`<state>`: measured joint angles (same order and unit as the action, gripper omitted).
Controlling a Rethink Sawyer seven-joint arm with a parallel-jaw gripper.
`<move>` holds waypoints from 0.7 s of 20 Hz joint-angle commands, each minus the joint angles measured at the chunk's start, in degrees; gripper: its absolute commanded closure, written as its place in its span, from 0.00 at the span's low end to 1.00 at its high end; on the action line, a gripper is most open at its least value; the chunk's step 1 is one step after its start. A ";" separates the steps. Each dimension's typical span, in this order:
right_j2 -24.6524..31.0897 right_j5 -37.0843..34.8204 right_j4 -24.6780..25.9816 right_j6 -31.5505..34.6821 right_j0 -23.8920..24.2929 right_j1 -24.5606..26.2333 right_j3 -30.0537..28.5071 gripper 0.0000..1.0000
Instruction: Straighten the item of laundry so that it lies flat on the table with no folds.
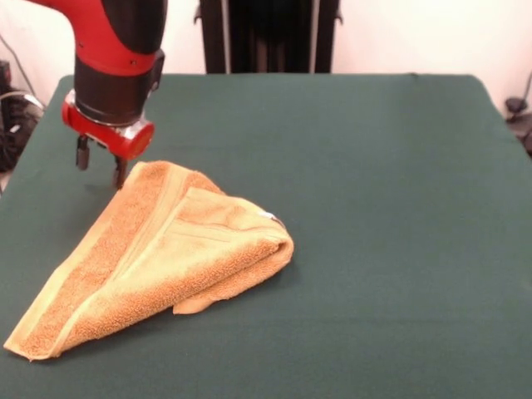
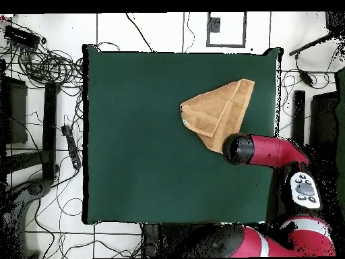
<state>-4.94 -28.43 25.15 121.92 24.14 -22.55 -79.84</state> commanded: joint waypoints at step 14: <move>29.13 12.20 -1.71 -7.84 15.84 -0.89 -13.02 0.00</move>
<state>6.06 -23.32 24.96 121.92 33.82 -26.95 -82.40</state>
